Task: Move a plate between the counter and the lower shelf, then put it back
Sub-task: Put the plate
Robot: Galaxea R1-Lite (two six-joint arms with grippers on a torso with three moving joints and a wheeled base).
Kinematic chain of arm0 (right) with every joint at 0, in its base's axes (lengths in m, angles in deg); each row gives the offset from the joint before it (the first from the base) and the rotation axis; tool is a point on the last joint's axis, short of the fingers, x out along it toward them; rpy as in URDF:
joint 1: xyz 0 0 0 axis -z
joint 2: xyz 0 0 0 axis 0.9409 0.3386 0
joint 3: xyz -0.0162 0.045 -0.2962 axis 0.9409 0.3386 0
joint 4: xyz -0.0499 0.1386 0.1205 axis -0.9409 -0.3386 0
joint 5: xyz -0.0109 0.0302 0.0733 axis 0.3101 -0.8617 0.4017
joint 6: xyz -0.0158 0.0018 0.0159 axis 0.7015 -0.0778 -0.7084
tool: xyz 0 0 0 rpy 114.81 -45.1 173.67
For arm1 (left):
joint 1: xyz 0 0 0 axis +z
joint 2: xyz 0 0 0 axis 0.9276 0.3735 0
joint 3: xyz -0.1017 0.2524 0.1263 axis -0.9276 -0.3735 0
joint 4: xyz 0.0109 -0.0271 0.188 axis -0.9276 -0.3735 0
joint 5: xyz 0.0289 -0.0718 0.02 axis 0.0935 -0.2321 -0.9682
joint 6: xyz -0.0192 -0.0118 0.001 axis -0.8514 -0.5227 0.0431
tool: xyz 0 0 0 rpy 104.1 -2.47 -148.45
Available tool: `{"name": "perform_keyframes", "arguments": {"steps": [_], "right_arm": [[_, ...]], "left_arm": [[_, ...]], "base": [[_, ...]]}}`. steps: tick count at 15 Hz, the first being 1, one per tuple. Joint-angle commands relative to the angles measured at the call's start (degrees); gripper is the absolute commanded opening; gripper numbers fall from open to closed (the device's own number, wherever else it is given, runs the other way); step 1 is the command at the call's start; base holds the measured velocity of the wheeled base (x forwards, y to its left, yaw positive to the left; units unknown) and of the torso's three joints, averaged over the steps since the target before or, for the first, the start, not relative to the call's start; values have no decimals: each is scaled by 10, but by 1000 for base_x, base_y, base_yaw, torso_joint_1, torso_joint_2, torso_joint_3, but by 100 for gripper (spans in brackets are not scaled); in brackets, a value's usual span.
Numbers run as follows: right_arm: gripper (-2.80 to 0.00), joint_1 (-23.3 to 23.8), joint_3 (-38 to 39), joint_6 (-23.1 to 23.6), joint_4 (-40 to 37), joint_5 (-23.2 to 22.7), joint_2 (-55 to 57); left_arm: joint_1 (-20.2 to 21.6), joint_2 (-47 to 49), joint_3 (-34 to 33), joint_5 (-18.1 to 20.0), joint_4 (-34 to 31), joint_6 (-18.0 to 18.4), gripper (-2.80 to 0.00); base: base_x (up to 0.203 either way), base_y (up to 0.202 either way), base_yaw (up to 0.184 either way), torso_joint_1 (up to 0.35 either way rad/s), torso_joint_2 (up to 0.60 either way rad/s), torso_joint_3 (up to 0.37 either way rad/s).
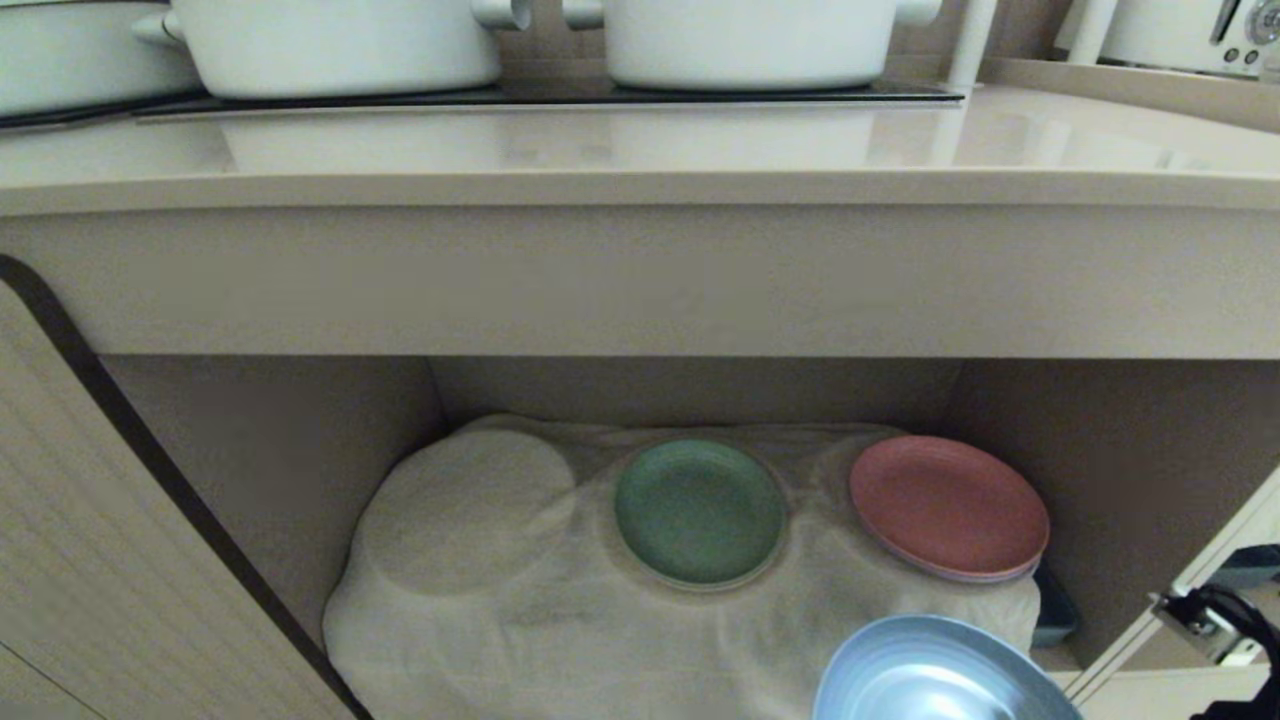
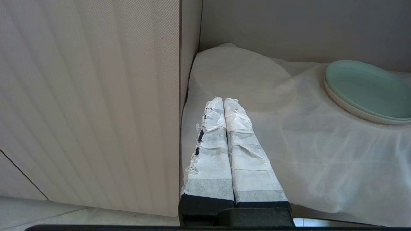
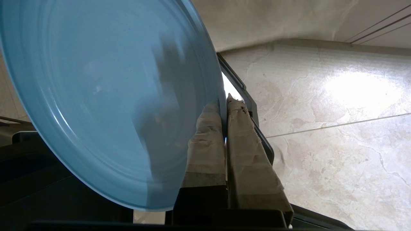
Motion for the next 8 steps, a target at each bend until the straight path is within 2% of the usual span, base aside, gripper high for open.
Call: {"name": "perform_keyframes", "arguments": {"steps": [1, 4, 6, 8], "right_arm": [[-280, 0, 0, 0, 0, -1, -1], [-280, 0, 0, 0, 0, -1, -1], [-280, 0, 0, 0, 0, -1, 0], [-280, 0, 3, 0, 0, -1, -1]], "left_arm": [[0, 0, 0, 0, 0, -1, -280], [0, 0, 0, 0, 0, -1, -280], [0, 0, 0, 0, 0, -1, -280], [0, 0, 0, 0, 0, -1, -280]], "base": [[0, 0, 0, 0, 0, 0], [0, 0, 0, 15, -22, -9], [0, 0, 0, 148, -142, -57], [0, 0, 0, 224, -46, -199]]}}
